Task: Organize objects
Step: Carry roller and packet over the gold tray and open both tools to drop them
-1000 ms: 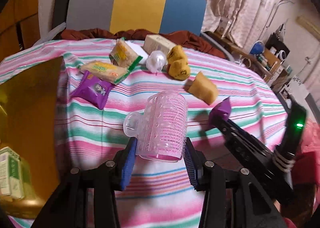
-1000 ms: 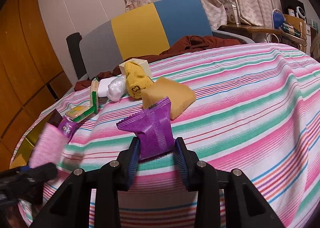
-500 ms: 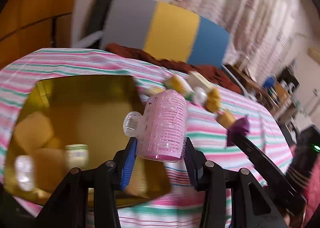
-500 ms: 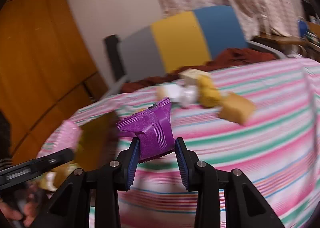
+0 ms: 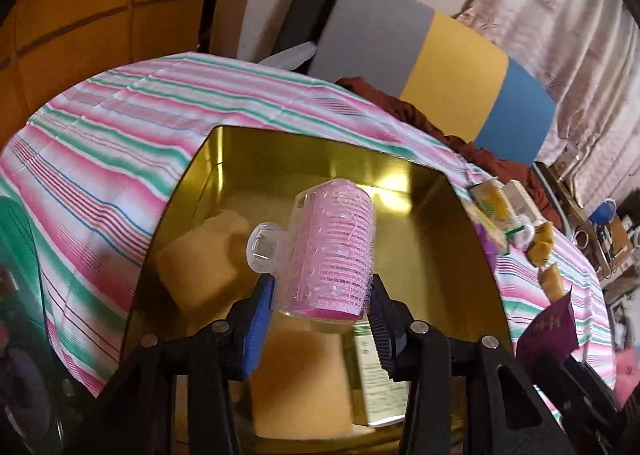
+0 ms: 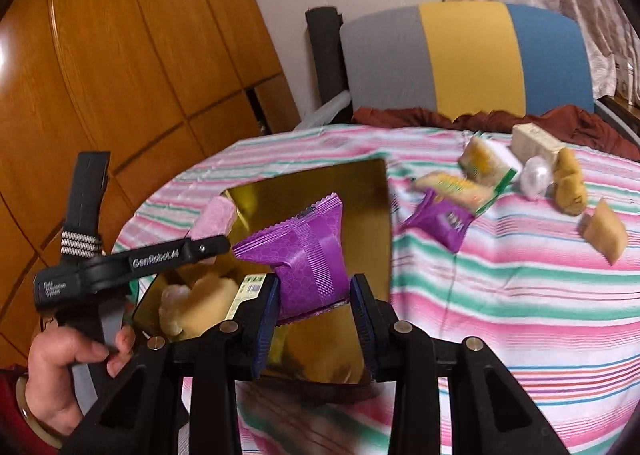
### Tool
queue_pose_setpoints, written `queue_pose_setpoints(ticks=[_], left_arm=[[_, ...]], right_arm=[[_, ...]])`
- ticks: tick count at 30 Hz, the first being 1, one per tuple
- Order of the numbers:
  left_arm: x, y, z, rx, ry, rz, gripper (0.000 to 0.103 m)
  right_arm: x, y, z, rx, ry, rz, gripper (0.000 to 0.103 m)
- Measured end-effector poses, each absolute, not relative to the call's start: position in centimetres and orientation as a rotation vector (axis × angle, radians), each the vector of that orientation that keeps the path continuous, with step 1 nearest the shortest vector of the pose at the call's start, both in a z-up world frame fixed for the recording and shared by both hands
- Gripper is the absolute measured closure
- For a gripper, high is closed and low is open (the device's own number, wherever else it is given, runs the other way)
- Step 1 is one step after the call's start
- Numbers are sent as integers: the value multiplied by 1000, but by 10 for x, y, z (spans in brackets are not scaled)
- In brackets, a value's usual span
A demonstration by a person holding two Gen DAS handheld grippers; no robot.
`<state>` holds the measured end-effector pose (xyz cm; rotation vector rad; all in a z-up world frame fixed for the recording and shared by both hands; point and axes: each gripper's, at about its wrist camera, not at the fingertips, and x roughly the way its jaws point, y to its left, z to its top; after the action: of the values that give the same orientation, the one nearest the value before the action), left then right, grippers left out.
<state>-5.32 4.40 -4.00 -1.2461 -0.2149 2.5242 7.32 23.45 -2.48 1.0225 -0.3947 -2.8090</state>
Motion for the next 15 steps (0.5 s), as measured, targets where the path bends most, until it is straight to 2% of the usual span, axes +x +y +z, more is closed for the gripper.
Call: queue_pose_setpoints(ticks=[11,14,15], left_arm=[[-64,47,-55,-1304,-191,2500,56],[-64,46,-56,-1311,-202,2504,50],[-62,45,-55,-1312,-217,2503,43]], right_arm=[[74,231,-28,1071,-403,-2798,67],[72,231,-30,1086,-407,-2793,67],[71,231,-30,1088,-408,-2792,67]])
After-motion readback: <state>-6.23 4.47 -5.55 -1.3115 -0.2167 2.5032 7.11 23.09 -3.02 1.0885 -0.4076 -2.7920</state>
